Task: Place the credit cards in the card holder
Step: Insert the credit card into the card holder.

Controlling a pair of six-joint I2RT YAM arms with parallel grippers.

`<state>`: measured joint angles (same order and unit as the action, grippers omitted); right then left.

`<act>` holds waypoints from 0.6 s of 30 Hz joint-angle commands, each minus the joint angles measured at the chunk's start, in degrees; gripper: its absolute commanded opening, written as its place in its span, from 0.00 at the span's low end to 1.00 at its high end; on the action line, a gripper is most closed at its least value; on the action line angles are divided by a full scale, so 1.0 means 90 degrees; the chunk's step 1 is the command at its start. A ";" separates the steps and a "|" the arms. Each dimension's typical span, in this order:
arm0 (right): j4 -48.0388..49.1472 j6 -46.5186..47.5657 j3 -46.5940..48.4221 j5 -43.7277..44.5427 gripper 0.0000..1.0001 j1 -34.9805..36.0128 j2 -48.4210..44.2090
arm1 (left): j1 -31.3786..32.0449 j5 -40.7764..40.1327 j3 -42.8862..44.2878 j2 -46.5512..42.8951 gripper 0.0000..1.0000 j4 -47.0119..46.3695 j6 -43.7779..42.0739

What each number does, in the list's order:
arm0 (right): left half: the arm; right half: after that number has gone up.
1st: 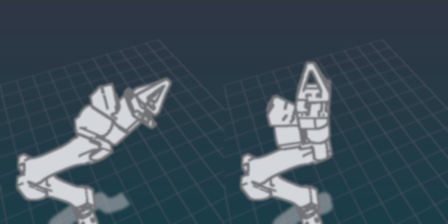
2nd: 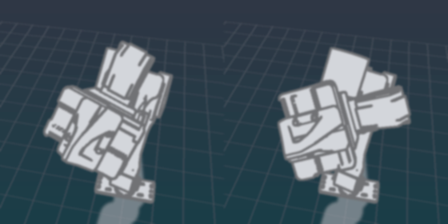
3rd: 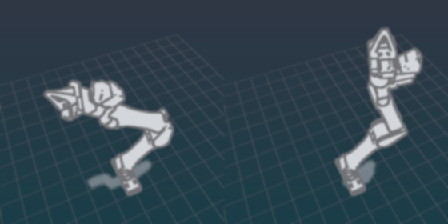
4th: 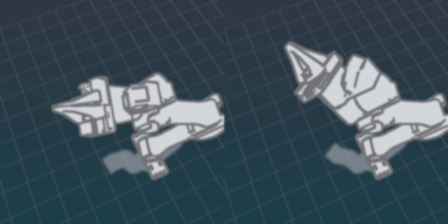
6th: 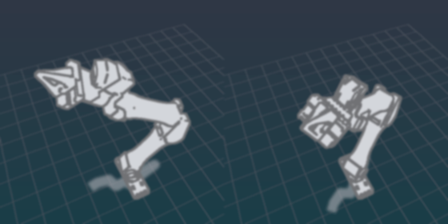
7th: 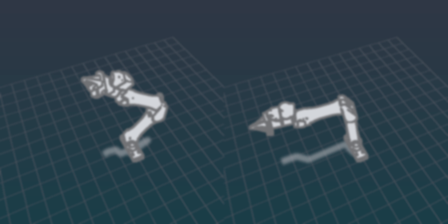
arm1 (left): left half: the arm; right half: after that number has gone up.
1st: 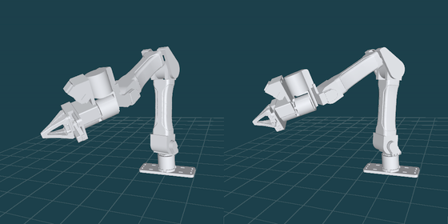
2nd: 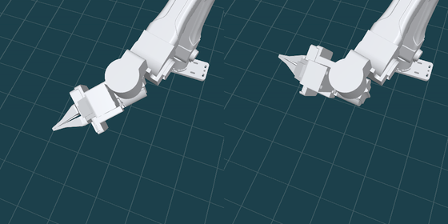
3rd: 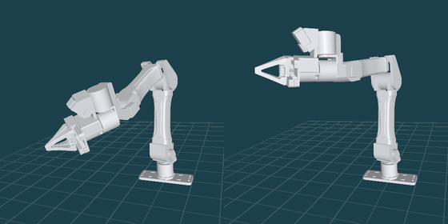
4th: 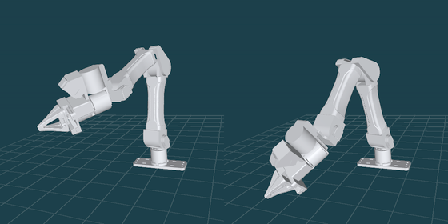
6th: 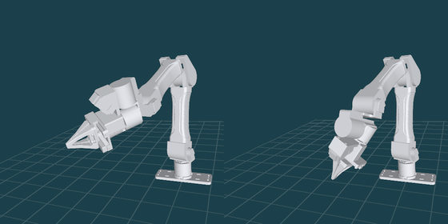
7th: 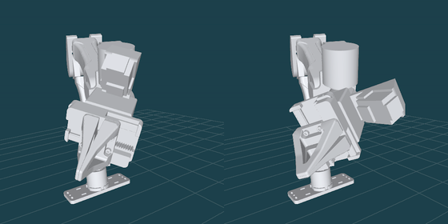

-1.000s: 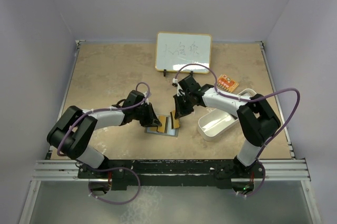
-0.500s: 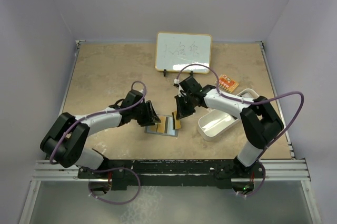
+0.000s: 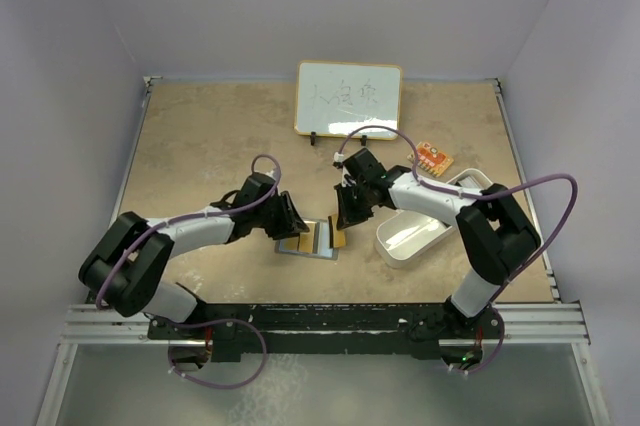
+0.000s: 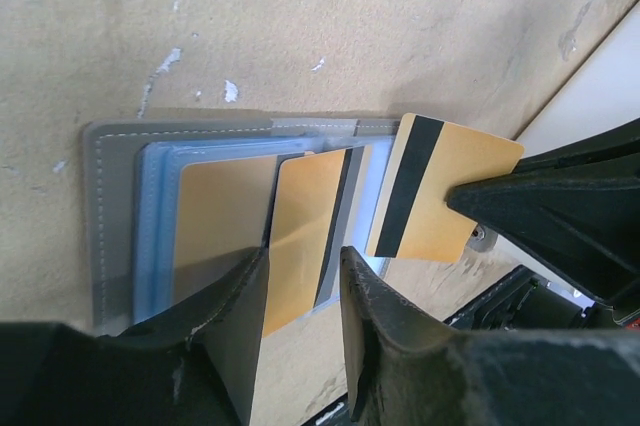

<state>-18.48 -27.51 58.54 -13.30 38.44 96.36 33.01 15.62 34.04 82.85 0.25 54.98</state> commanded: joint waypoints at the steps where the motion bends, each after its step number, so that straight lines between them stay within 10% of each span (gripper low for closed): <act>1: 0.0084 0.0019 -0.0162 0.0404 0.00 -0.0006 -0.0062 | 0.0184 0.0010 -0.0013 0.0202 0.31 -0.0516 0.0201; 18: 0.0046 0.0113 -0.0130 0.0368 0.00 -0.0005 -0.0079 | 0.0600 0.0149 0.0024 0.0562 0.29 -0.1501 0.0576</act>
<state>-17.52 -27.64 57.87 -12.93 38.22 95.59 36.93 15.46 34.02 86.80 -6.52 58.02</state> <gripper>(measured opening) 0.005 0.290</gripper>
